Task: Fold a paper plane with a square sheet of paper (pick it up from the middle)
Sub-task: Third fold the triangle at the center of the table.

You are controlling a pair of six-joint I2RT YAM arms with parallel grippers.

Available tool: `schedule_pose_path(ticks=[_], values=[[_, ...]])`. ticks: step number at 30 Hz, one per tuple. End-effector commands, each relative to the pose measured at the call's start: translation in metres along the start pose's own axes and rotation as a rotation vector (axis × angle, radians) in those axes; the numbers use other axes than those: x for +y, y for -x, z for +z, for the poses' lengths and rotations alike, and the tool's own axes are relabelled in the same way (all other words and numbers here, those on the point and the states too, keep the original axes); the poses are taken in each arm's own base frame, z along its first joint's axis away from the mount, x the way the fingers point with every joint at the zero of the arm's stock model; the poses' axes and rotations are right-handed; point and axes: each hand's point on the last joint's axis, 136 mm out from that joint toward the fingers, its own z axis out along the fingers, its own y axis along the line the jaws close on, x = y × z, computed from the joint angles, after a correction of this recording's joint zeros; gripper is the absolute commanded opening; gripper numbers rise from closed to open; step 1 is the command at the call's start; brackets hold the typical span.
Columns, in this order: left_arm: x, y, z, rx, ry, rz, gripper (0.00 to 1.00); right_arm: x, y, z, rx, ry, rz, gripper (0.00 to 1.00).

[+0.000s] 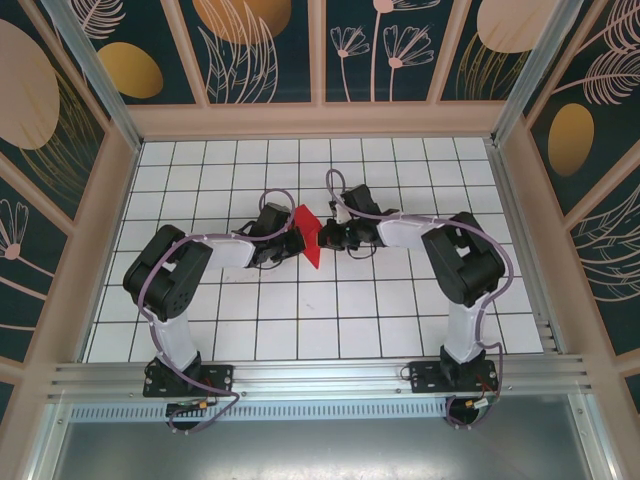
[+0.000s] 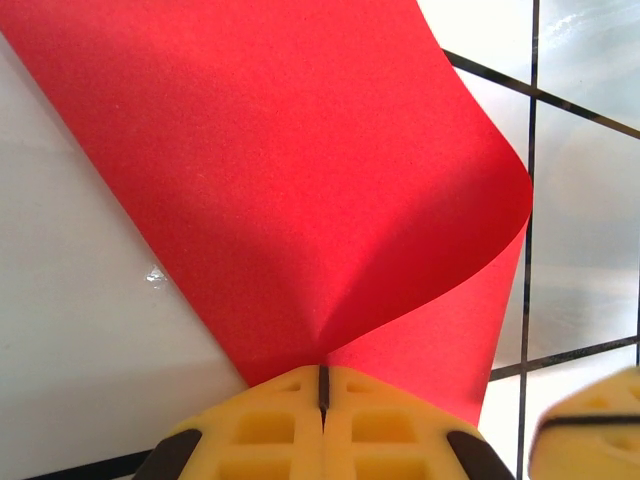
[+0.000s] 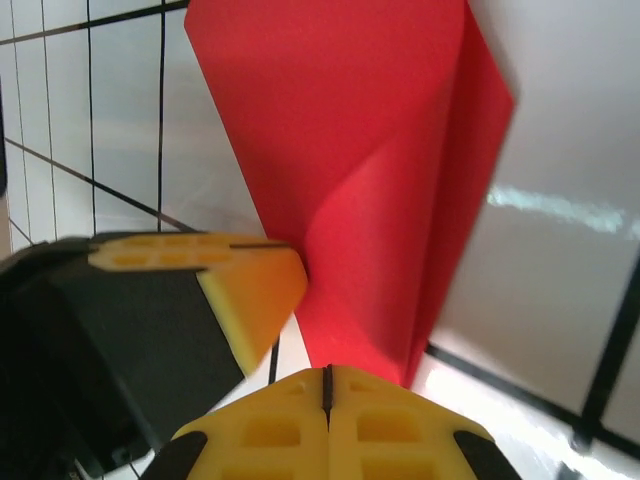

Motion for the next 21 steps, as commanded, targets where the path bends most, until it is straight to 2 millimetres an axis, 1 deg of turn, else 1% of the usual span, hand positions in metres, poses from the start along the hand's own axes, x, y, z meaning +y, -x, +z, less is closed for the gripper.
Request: schedule_pose_path(ticks=[1, 7, 10, 14, 16, 18, 21], values=[[0.038, -0.018, 0.009, 0.060, 0.139, -0.001, 0.06, -0.001, 0.007, 0.012, 0.001, -0.004, -0.010, 0.06], [0.039, -0.018, 0.008, 0.060, 0.147, 0.005, 0.06, -0.013, 0.018, 0.023, -0.008, -0.055, -0.001, 0.05], [0.041, -0.018, 0.008, 0.060, 0.153, 0.007, 0.06, -0.025, 0.022, 0.024, -0.023, -0.097, 0.030, 0.05], [0.043, -0.018, 0.007, 0.059, 0.165, 0.013, 0.06, -0.040, 0.020, 0.026, -0.024, -0.123, 0.077, 0.05], [0.044, -0.018, 0.007, 0.060, 0.171, 0.016, 0.06, -0.043, 0.018, 0.028, -0.014, -0.128, 0.089, 0.05], [0.045, -0.019, 0.008, 0.062, 0.177, 0.017, 0.06, -0.038, 0.019, 0.028, -0.008, -0.110, 0.087, 0.05], [0.046, -0.019, 0.007, 0.062, 0.183, 0.019, 0.05, -0.019, 0.033, 0.018, -0.038, -0.060, 0.064, 0.05]])
